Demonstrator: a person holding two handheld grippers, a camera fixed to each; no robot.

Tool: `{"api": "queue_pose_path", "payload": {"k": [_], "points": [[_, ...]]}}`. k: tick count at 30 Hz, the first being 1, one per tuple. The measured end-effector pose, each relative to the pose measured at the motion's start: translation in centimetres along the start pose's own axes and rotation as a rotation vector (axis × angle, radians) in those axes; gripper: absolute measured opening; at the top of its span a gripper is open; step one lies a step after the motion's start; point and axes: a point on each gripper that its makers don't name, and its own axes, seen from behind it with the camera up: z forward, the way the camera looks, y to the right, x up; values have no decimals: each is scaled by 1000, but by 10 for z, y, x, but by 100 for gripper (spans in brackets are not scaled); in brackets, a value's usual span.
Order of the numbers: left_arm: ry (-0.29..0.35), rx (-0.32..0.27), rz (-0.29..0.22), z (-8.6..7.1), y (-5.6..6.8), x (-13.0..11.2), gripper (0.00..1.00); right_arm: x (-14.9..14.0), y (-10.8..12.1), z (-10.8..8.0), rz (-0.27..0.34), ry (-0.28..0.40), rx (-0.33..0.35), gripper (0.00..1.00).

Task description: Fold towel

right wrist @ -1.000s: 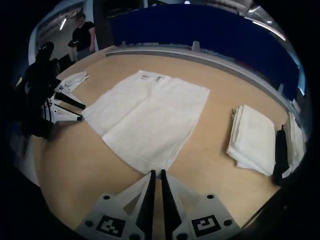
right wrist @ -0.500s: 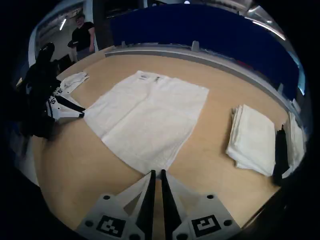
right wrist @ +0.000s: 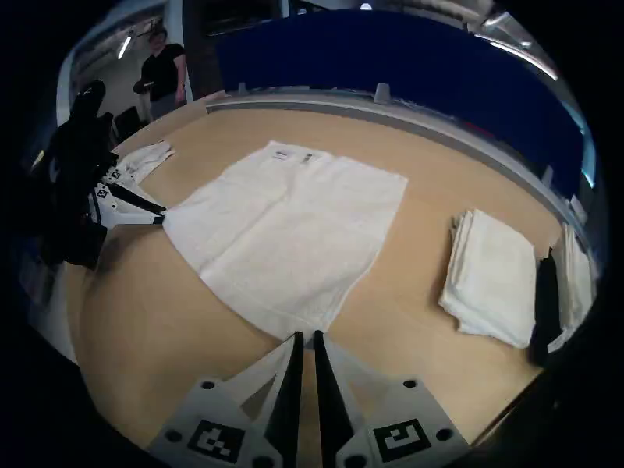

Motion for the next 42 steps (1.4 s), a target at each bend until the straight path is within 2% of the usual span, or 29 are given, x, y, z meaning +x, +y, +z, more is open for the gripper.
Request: {"api": "queue_pose_path", "payload": {"k": [11,20,30,42], "points": [[7,6,-28,-16,1,9,14,17,-2,-18,3,27,-3,10],[14,4,-50,-40,7,21,14,30,-8,-41,22,47,2,10],[10,0,-93,-74,15,36,14,46,-19,-70,32,70,8,10],[-5,-19,-127,-98,25,40,14,48,-28,-93,50,72,9,10]]}}
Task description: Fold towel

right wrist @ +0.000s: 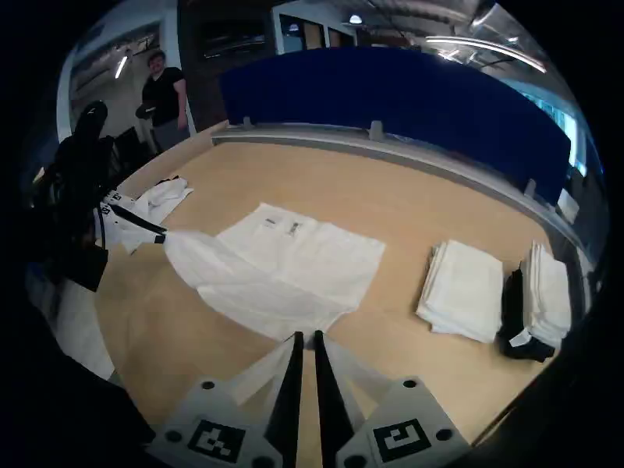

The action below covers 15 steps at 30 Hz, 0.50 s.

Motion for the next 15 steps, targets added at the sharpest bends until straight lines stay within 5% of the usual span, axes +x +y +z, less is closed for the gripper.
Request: {"api": "queue_pose_path", "payload": {"k": [15], "points": [[-17,-15,-14,0,3,-7,14,2,-5,-5,12,1,0,10]]}}
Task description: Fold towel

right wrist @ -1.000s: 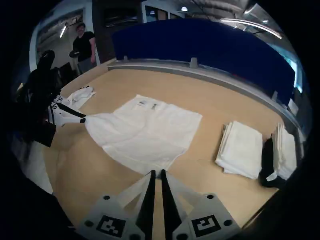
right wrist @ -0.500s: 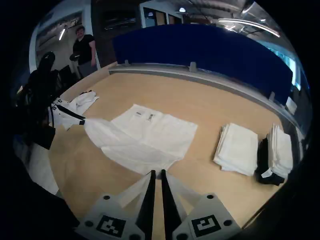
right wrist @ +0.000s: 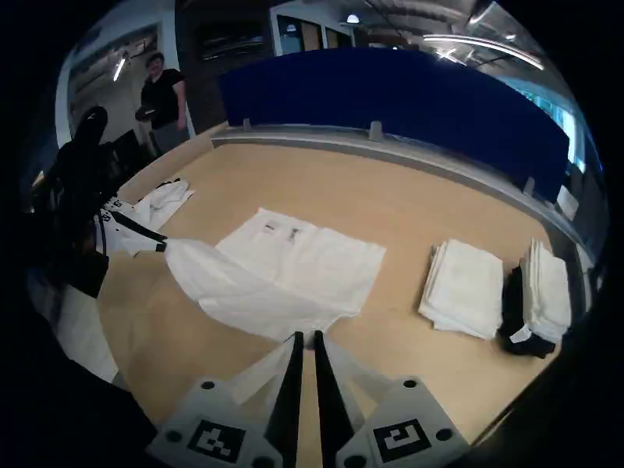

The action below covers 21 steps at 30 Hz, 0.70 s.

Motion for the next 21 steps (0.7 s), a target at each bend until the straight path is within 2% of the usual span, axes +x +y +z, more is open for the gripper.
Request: {"api": "queue_pose_path", "payload": {"k": [8,21], "points": [[-6,-5,-15,6,-6,4,14,5,5,10,5,1,-6,10],[11,-6,-60,33,-22,30,14,28,32,45,26,27,-18,10]]}}
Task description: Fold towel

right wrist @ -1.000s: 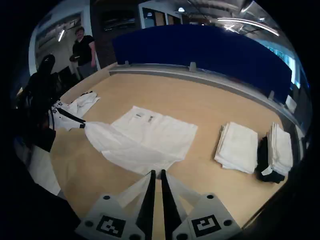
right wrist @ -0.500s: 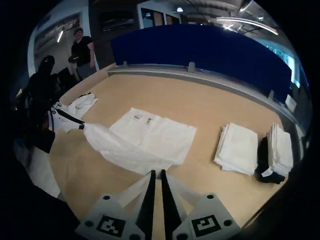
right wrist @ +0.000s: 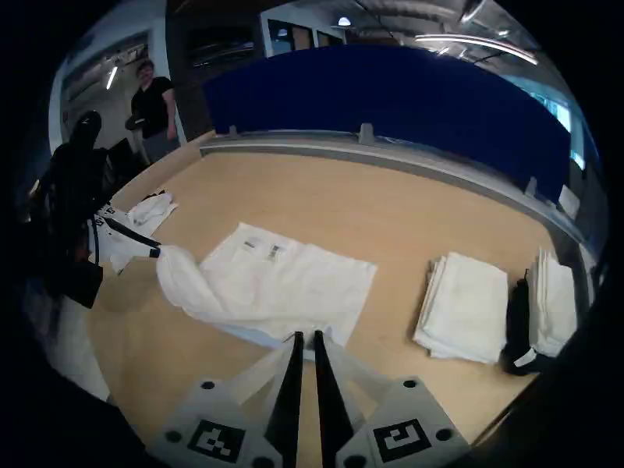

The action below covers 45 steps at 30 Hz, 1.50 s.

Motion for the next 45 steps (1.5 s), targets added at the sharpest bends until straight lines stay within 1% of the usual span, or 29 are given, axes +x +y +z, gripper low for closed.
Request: {"api": "queue_pose_path", "payload": {"k": [9,14,20,27,33,39,43,45], "points": [[-21,26,-26,20,-21,9,14,15,25,27,-5,-1,-16,10],[-33,41,-33,27,-28,16,14,23,33,39,-17,-3,-22,10],[-59,54,-18,44,-39,21,14,21,41,56,-14,-28,-31,10],[-85,53,-25,66,-51,22,14,13,49,75,18,-54,-40,10],[-91,64,-24,77,-59,24,14,13,53,87,57,-60,-42,10],[-95,87,-17,86,-64,22,15,13,55,96,80,-66,-51,10],[-95,100,-28,91,-68,21,17,14,57,102,92,-68,-60,10],[-92,106,-34,92,-69,21,23,14,57,104,97,-67,-65,12]]}}
